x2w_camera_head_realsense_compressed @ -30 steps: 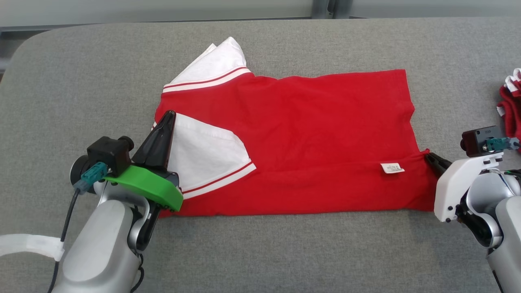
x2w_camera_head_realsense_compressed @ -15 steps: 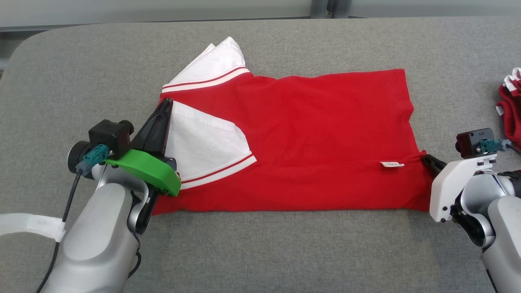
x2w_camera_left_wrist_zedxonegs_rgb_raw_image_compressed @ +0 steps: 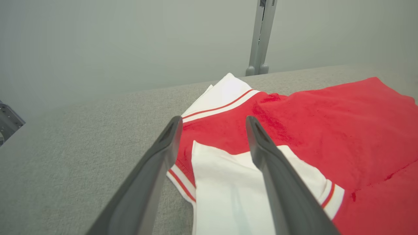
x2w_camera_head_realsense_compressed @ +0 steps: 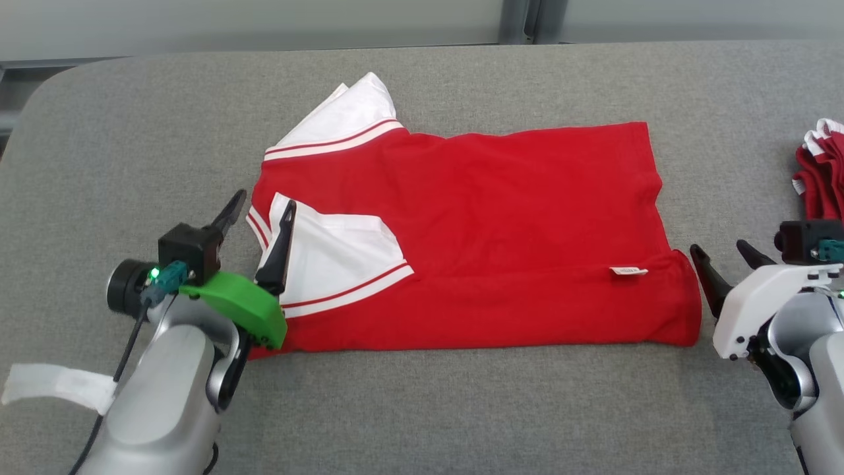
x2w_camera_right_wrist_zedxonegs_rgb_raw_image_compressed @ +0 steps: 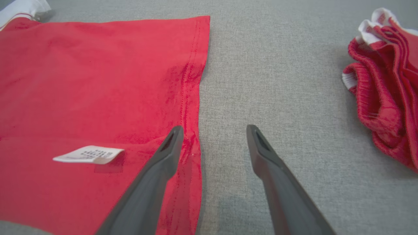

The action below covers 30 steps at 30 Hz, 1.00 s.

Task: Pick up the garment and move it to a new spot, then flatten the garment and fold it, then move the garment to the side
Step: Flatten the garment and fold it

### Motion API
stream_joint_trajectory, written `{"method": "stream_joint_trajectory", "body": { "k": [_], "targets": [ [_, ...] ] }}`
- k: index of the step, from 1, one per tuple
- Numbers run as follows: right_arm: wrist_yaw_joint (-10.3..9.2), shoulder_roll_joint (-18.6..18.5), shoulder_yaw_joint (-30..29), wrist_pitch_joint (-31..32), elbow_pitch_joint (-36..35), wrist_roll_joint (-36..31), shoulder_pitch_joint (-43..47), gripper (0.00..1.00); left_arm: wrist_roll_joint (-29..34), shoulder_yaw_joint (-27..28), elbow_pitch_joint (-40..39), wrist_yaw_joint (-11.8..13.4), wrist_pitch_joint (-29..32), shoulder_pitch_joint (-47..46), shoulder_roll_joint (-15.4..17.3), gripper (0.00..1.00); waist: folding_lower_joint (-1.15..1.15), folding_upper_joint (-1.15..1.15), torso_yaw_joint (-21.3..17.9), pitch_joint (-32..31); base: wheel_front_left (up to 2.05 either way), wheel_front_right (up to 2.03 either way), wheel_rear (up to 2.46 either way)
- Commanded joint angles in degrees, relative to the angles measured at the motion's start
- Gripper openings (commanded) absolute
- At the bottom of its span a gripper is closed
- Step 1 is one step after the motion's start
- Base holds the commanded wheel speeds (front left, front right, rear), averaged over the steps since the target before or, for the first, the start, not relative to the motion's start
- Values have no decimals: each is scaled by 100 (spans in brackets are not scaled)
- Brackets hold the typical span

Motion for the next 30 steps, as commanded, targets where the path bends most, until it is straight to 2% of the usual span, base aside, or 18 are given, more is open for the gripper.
{"method": "stream_joint_trajectory", "body": {
  "k": [1, 2, 7, 10, 15, 21, 30],
  "targets": [
    [-6, 92, -241, -109, -124, -86, 206, 100, 17, -7, -14, 82, -12, 301, 103, 100, 0, 0, 14, -106, 0, 0, 0],
    [-5, 212, -509, -169, -269, -156, 419, 100, -7, -23, -65, 144, 19, 545, 150, 100, 0, 0, 22, -180, 0, 0, 0],
    [-5, 568, -985, -169, -695, -403, 1030, 100, -99, -29, -324, 368, 139, 1210, 244, 100, 0, 0, 70, -302, 0, 0, 0],
    [-5, 809, -1097, -156, -883, -489, 1308, 100, -141, -3, -509, 519, 177, 1543, 288, 100, 0, 0, 76, -342, 0, 0, 0],
    [-5, 1046, -1153, -152, -978, -559, 1466, 100, -191, -46, -724, 615, 321, 1840, 325, 100, 0, 0, 82, -371, 0, 0, 0],
    [-4, 1177, -1097, 39, -900, -651, 1489, 100, -279, -98, -879, 655, 600, 1978, 336, 100, 0, 0, 102, -368, 0, 0, 0],
    [-4, 1164, -945, 231, -685, -741, 1153, 100, -401, -172, -619, 730, 1177, 1680, 282, 100, 0, 0, 48, -150, 0, 0, 0]
  ]
}}
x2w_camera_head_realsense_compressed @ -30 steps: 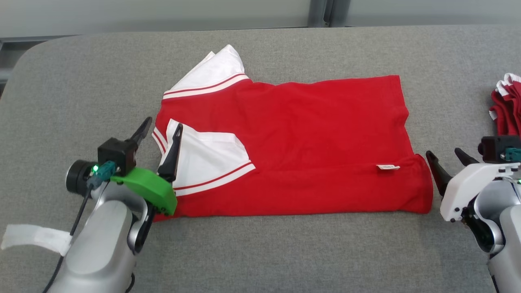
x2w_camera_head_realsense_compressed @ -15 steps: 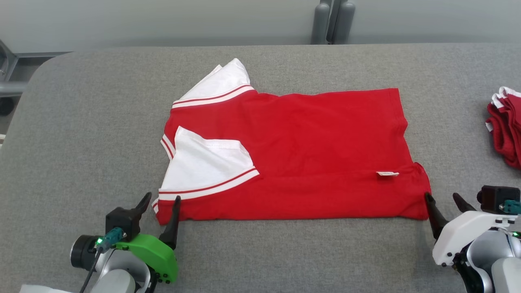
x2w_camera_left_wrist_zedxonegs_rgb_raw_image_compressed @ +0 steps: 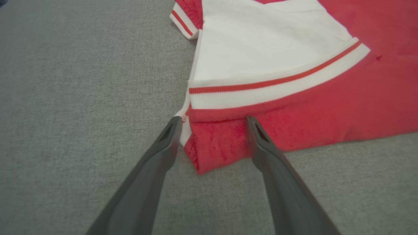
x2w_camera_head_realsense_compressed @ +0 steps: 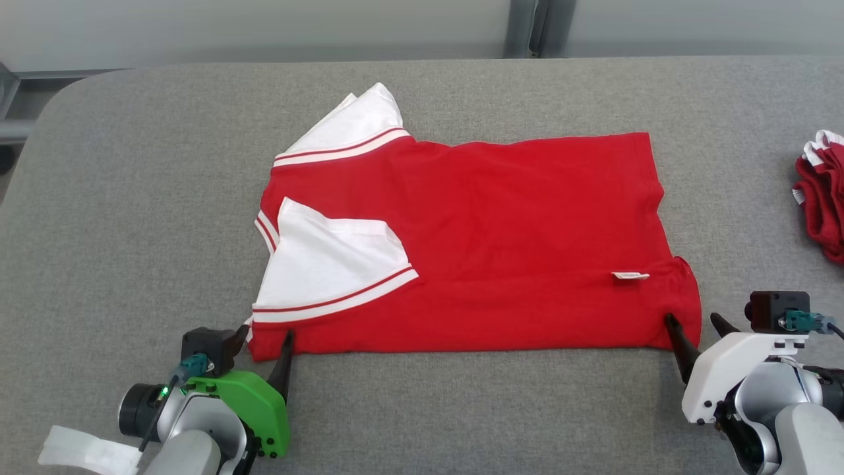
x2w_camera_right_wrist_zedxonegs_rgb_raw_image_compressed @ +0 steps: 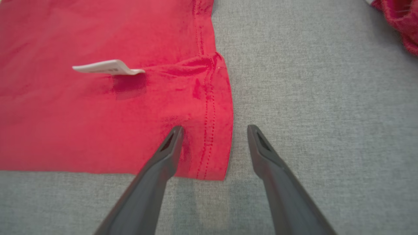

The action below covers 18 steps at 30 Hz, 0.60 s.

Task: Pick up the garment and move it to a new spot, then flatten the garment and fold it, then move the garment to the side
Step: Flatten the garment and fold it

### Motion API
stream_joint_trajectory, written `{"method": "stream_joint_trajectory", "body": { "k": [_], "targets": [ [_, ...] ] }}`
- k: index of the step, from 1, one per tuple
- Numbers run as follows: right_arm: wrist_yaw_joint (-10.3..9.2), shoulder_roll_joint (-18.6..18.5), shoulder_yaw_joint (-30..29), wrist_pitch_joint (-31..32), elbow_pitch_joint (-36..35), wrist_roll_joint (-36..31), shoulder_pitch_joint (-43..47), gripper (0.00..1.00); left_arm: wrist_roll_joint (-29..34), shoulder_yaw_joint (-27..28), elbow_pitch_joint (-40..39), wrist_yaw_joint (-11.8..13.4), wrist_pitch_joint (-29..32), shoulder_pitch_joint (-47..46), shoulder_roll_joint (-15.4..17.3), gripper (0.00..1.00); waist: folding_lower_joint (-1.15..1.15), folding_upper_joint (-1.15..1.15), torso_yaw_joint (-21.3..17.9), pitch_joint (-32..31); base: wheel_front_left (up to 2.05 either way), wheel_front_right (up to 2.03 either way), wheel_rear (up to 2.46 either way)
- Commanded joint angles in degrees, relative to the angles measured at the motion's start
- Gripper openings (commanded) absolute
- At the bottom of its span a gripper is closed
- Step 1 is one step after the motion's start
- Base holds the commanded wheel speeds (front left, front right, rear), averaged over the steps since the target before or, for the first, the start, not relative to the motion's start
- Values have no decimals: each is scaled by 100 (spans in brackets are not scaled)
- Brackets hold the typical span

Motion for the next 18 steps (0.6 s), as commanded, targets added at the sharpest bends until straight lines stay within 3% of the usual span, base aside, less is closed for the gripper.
{"method": "stream_joint_trajectory", "body": {
  "k": [1, 9, 11, 12, 13, 14, 15, 18],
  "targets": [
    [-3, -32, 24, 43, 57, -41, -85, 100, -54, -21, 57, 42, 75, -90, -10, 100, 0, 0, -26, 73, 0, 0, 0],
    [-3, -65, 132, 204, 303, 2, -302, 100, -196, -72, 273, 0, 484, -200, -99, 98, 0, 0, -2, 277, 0, 0, 0],
    [-3, -75, 168, 214, 340, 45, -333, 100, -201, -86, 285, -18, 470, -227, -100, 54, 0, 0, 10, 314, 0, 0, 0],
    [-3, -83, 189, 232, 357, 64, -341, 96, -192, -101, 292, -25, 462, -246, -96, 43, 0, 0, 14, 332, 0, 0, 0],
    [-3, -95, 204, 236, 372, 82, -347, 59, -171, -117, 297, -42, 442, -271, -92, 27, 0, 0, 15, 348, 0, 0, 0],
    [-3, -104, 218, 241, 390, 97, -360, 18, -158, -126, 304, -55, 428, -290, -92, 0, 0, 0, 17, 361, 0, 0, 0],
    [-3, -117, 251, 276, 417, 107, -372, 0, -155, -154, 324, -82, 455, -308, -93, 0, 0, 0, 20, 371, 0, 0, 0],
    [-4, -138, 315, 310, 443, 136, -369, 0, -164, -185, 386, -115, 449, -327, -111, 0, 0, 0, 26, 378, 0, 0, 0]
  ]
}}
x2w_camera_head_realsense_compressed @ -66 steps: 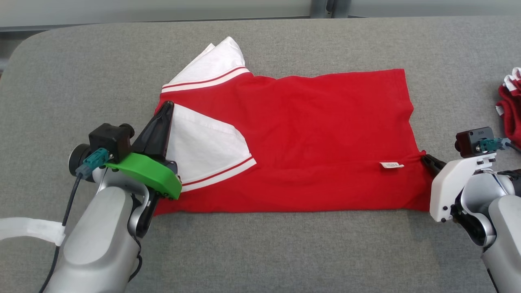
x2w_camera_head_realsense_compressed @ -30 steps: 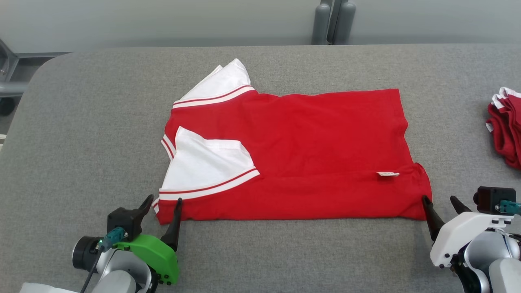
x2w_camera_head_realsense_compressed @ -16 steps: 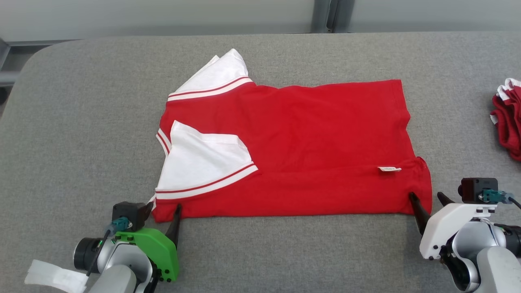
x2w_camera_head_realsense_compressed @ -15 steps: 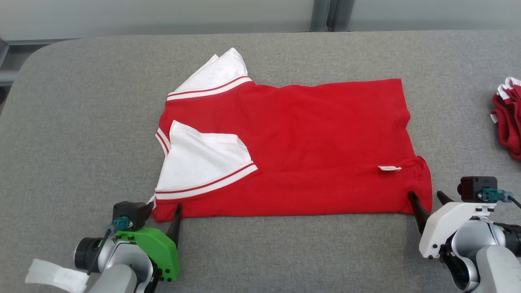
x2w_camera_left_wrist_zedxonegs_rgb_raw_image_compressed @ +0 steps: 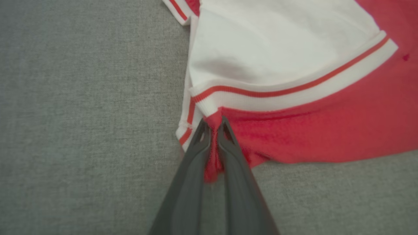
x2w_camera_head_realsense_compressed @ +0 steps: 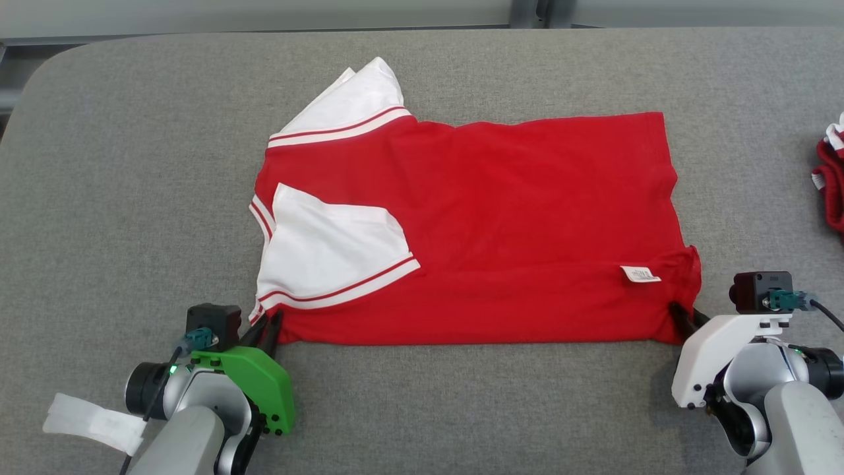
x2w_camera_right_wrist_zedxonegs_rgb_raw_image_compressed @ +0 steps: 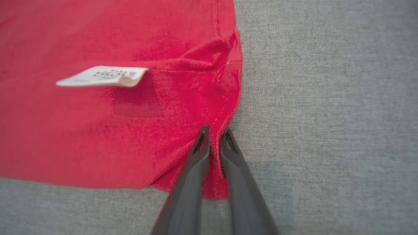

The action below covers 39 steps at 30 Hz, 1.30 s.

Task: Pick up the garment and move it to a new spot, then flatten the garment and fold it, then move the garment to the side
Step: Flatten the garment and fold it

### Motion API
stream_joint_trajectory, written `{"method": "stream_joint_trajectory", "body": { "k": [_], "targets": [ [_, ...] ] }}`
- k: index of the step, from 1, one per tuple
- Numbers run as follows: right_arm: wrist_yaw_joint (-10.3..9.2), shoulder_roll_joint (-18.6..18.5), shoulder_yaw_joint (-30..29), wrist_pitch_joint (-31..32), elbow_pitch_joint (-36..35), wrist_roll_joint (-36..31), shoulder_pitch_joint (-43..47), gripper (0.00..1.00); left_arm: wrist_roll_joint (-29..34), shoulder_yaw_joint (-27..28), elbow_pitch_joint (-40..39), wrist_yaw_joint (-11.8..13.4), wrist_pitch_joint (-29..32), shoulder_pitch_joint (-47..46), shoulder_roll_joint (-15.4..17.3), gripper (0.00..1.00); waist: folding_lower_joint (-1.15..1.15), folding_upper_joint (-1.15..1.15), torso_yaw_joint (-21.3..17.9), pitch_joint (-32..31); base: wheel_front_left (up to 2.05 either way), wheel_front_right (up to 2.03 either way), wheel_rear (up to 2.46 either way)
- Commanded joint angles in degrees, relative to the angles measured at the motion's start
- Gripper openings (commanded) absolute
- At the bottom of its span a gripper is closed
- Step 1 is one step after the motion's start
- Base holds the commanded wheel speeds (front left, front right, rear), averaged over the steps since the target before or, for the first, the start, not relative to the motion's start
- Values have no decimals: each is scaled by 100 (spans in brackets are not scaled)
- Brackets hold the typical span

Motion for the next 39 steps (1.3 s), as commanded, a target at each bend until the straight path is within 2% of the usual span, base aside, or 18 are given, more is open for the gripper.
{"method": "stream_joint_trajectory", "body": {
  "k": [1, 6, 11, 21, 33, 39],
  "targets": [
    [-6, -17, 32, 67, 97, 44, 33, 0, 19, -69, 119, -30, 67, 48, -35, 0, 0, 0, 1, -13, 0, 0, 0],
    [-7, -15, -24, 9, -29, 151, 176, 0, -32, -110, 116, -82, 68, 129, -49, 0, 0, 0, -1, -157, 0, 0, 0],
    [-6, 13, -135, 56, -362, 274, 463, 0, -94, -84, -61, -53, 123, 319, 116, 0, 0, 0, -44, -419, 0, 0, 0],
    [-7, 75, -386, 442, -833, 307, 1165, 0, -173, -165, -1070, 238, 642, 1125, 524, 0, 0, 0, -125, -835, 0, 0, 0],
    [-7, 283, -669, 695, -1137, 162, 1693, 0, -302, -280, -2141, 663, 1161, 2010, 767, 0, 0, 0, -145, -1018, 0, 0, 0],
    [-7, 364, -746, 762, -1249, 156, 1879, 0, -262, -331, -2221, 653, 1119, 2121, 825, 0, 0, 0, -119, -1064, 0, 0, 0]
  ]
}}
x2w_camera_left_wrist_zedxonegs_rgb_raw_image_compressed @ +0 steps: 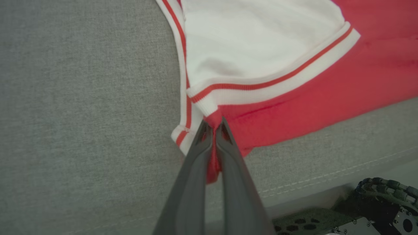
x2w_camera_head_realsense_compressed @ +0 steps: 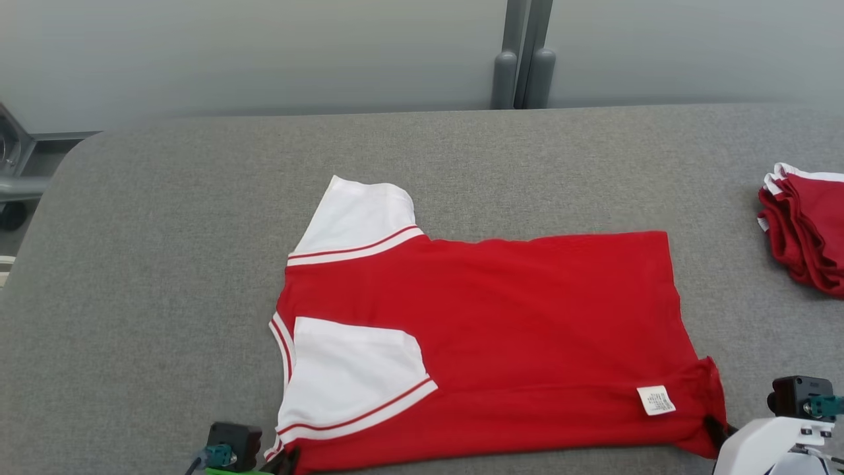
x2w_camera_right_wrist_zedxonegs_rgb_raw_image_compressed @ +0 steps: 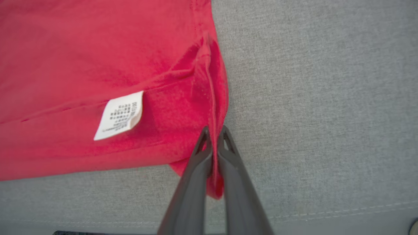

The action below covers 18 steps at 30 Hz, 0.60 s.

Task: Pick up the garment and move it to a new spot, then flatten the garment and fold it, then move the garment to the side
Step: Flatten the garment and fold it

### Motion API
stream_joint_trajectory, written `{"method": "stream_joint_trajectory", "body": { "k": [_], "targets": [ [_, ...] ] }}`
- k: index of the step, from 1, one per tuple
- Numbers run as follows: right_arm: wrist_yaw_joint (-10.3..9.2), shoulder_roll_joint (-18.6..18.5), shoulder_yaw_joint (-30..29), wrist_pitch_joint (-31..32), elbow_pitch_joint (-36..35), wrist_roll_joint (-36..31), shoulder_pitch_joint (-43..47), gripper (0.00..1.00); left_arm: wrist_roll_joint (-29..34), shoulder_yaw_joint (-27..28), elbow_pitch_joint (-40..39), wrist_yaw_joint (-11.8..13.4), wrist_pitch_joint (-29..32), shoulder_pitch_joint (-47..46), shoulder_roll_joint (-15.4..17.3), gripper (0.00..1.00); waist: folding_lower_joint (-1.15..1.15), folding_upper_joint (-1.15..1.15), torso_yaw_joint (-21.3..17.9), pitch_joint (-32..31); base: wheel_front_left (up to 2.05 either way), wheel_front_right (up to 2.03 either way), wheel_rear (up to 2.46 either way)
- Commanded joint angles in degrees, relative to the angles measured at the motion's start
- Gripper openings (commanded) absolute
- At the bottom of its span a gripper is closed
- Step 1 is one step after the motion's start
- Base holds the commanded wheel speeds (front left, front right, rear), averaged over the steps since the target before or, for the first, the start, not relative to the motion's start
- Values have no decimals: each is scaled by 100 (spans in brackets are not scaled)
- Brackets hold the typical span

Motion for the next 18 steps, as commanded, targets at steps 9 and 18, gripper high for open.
{"method": "stream_joint_trajectory", "body": {
  "k": [9, 18],
  "targets": [
    [-9, 121, -65, 11, -215, -30, 466, 60, -59, 19, 280, -52, -254, 125, 6, 20, 0, 0, 13, -124, 0, 0, 0],
    [-8, 142, 7, -635, -176, -207, 374, 100, -135, 56, 556, -141, -704, 172, -164, 100, 0, 0, 23, -249, 0, 0, 0]
  ]
}}
